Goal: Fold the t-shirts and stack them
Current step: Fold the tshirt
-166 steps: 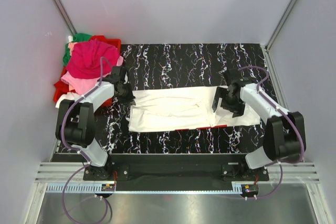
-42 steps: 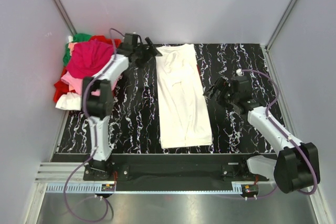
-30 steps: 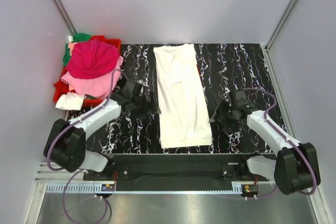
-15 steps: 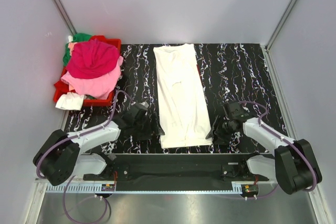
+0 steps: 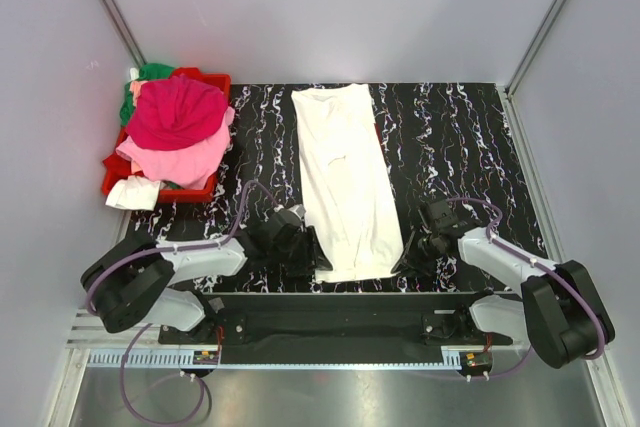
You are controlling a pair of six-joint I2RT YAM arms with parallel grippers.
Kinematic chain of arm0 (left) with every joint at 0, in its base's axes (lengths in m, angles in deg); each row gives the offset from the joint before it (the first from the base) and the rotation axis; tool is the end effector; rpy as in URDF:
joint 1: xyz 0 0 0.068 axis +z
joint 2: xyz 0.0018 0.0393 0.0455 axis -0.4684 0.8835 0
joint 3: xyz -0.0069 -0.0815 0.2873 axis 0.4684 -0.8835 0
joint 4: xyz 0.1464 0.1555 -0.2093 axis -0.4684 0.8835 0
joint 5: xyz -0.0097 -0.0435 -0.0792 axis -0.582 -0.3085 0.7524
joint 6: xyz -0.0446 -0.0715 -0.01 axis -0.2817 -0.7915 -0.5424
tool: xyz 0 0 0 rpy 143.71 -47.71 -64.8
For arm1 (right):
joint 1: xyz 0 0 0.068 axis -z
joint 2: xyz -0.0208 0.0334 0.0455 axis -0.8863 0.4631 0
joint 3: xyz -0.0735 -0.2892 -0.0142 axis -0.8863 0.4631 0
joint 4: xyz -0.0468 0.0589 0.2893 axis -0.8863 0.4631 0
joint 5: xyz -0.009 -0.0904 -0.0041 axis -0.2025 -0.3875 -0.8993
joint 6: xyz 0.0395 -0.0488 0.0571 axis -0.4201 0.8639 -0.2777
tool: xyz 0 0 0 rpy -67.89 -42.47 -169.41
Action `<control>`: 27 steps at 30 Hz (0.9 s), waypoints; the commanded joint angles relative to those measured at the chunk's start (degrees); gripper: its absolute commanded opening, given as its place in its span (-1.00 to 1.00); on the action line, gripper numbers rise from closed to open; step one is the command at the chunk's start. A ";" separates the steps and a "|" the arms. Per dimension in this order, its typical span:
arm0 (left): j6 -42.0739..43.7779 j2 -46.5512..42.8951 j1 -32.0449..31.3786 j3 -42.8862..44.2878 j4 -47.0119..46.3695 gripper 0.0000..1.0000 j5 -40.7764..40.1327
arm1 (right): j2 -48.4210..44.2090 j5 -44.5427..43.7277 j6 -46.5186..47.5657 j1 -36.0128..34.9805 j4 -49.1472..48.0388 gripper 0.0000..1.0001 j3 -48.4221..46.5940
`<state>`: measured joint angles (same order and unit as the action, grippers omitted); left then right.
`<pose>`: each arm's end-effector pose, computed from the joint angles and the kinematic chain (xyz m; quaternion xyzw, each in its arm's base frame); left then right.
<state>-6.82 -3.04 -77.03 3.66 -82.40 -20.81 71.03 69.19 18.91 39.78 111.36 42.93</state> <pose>0.1703 -0.2236 0.1021 -0.0599 0.9310 -0.3452 0.1022 0.1853 0.1031 0.1011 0.1799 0.9572 0.2228 0.0408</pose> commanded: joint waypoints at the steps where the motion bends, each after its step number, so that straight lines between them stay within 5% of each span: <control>1: -1.04 1.62 -2.31 -2.57 7.21 0.04 -2.33 | -0.55 -2.18 -0.61 -0.66 -0.27 -0.62 0.60; 4: -1.74 0.30 -3.19 -3.62 7.91 -0.16 -3.12 | -1.08 -2.44 -0.70 -0.66 -0.10 -0.77 0.68; 8: -2.80 -1.29 -3.90 -5.99 6.34 -0.96 -3.12 | -1.60 -2.44 -0.87 -0.66 0.52 -0.98 0.68; 9: -2.71 -1.55 -3.98 -6.00 6.77 -1.00 -3.30 | -2.39 -2.35 -0.96 -0.75 0.69 -1.00 0.68; 14: -2.44 -6.02 -5.56 -3.89 13.78 -1.00 -4.35 | -9.32 -2.00 -3.77 -3.11 5.17 -1.00 2.09; 21: -8.33 -23.06 -13.47 -2.31 26.62 -1.00 -8.48 | -28.21 -4.02 -14.49 -13.03 16.94 -1.00 1.04; 27: -3.87 -26.87 -11.99 8.13 39.72 -0.95 -13.58 | -26.07 -9.27 -11.79 -13.84 20.72 -1.00 -11.07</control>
<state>-13.53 -29.55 -90.27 5.39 -52.17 -29.46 41.65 66.70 6.41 26.16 128.67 39.93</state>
